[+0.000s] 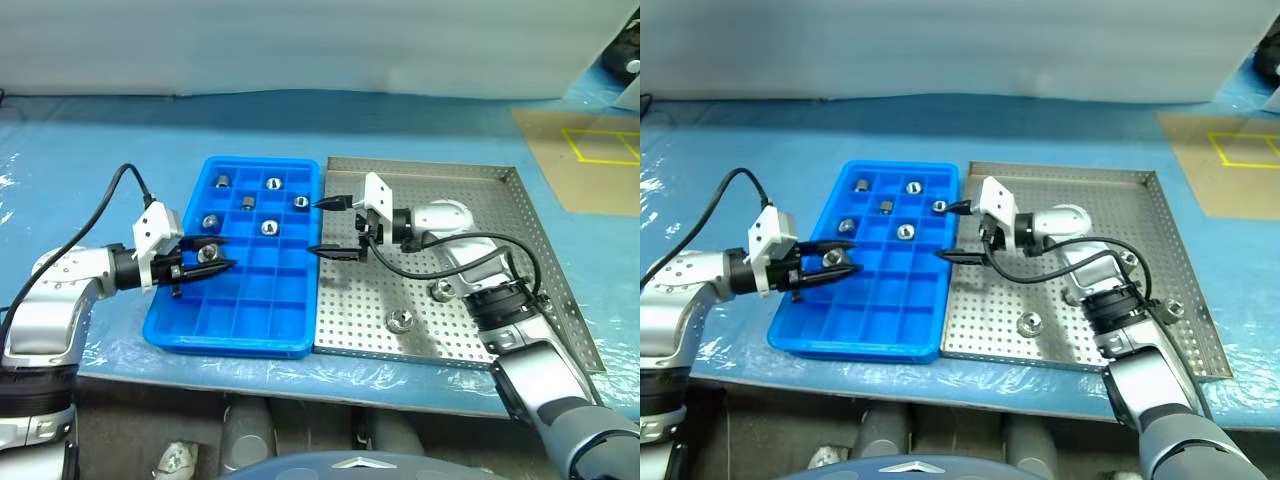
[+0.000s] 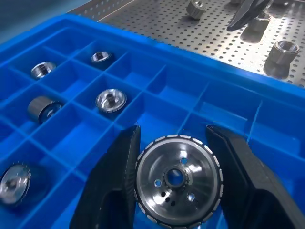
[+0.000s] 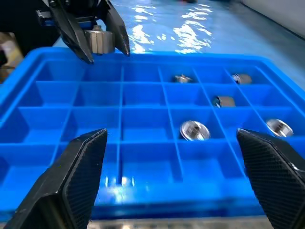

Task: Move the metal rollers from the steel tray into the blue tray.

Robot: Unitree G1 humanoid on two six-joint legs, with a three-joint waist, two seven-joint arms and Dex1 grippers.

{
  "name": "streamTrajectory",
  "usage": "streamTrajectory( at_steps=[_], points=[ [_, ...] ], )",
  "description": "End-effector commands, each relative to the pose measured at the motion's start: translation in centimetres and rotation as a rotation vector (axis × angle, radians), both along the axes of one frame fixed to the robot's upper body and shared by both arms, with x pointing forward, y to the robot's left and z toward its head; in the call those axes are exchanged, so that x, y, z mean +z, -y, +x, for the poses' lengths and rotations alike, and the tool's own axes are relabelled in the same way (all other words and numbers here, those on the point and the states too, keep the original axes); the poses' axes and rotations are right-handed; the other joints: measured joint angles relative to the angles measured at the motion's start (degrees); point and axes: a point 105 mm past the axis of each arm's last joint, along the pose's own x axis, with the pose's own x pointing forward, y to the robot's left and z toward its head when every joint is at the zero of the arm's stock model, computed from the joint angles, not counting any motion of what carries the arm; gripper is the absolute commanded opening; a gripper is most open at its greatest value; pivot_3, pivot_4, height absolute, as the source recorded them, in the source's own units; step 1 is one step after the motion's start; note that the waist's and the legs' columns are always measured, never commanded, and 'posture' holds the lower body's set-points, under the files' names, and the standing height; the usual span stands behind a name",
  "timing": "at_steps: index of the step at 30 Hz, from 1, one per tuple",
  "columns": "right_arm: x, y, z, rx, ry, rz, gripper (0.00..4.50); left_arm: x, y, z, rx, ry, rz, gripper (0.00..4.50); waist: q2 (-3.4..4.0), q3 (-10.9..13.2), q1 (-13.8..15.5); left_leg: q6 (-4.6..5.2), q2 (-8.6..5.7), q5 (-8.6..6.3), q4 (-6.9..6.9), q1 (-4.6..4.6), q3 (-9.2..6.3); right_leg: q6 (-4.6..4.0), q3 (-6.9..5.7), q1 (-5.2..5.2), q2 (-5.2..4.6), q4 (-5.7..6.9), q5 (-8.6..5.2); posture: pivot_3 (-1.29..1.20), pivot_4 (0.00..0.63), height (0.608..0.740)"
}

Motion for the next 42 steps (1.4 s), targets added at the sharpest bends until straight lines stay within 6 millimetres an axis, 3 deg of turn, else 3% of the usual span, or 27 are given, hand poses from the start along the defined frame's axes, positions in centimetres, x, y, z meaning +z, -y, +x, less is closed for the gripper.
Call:
streamTrajectory(
  at_steps=[1, 8, 16, 24, 29, 33, 36, 42],
  points=[
    [0.7, -1.0, -0.3, 0.067, 0.042, 0.010, 4.50, 1.0, -1.0, -0.3, 0.053, 0.077, 0.043, 1.81, 0.00, 0.00, 0.53, -0.04, 0.00, 0.02, -0.02, -0.02, -0.04, 0.00, -0.06, 0.00, 0.00, 0.00, 0.00, 0.26, 0.150, 0.740],
    [0.4, -1.5, -0.2, 0.088, 0.037, 0.016, 4.50, -1.3, -2.7, -0.9, 0.154, 0.046, 0.091, 1.81, -0.01, 0.00, 1.60, -0.19, 0.03, 0.12, -0.15, -0.10, -0.26, 0.01, -0.25, -0.01, 0.04, -0.03, -0.01, 0.27, 0.150, 0.740],
    [0.1, -0.5, 0.1, 0.037, 0.036, 0.013, 4.50, -2.6, -3.2, 1.0, 0.210, 0.036, 0.067, 1.81, -0.02, -0.01, 1.67, -0.46, 0.03, 0.28, -0.20, -0.06, -0.41, 0.01, -0.31, -0.01, 0.06, 0.09, -0.01, 0.23, 0.150, 0.740],
    [0.0, 0.1, 0.1, -0.004, 0.035, 0.022, 4.50, -2.8, -2.5, 2.1, 0.181, 0.032, 0.042, 4.48, -0.03, -0.02, 1.27, -0.68, 0.02, 0.42, -0.23, -0.04, -0.48, 0.01, -0.30, -0.01, 0.11, 0.13, -0.01, 0.19, 0.150, 0.740],
    [0.2, 0.4, 0.1, -0.025, 0.038, 0.030, 4.50, -2.3, -2.3, 2.3, 0.159, 0.041, 0.058, 4.48, -0.03, -0.02, 1.18, -0.71, 0.03, 0.44, -0.24, -0.04, -0.51, 0.01, -0.31, -0.01, 0.14, 0.13, -0.01, 0.18, 0.150, 0.740],
    [0.7, 1.1, 0.6, -0.064, 0.045, 0.040, 4.50, 0.0, -0.6, 3.3, 0.113, 0.115, 0.011, 4.48, -0.03, -0.02, 1.40, -0.74, 0.03, 0.46, -0.21, -0.06, -0.54, 0.01, -0.33, -0.01, 0.13, 0.17, -0.01, 0.15, 0.150, 0.740],
    [1.2, 2.7, 0.8, -0.111, 0.053, 0.035, 4.50, 1.2, 2.7, 4.0, -0.008, 0.132, -0.031, 4.48, -0.03, -0.02, 1.65, -0.82, -0.02, 0.51, -0.17, -0.06, -0.55, 0.01, -0.34, 0.01, 0.06, 0.26, -0.01, 0.10, 0.150, 0.740],
    [0.9, 7.0, 0.7, -0.259, 0.061, -0.003, 4.50, 1.6, 8.3, 6.6, -0.198, 0.142, -0.066, 4.48, -0.04, -0.04, 0.80, -0.88, -0.05, 0.57, -0.05, -0.03, -0.54, 0.01, -0.26, 0.03, 0.05, 0.45, -0.01, -0.04, 0.150, 0.740]
  ],
)
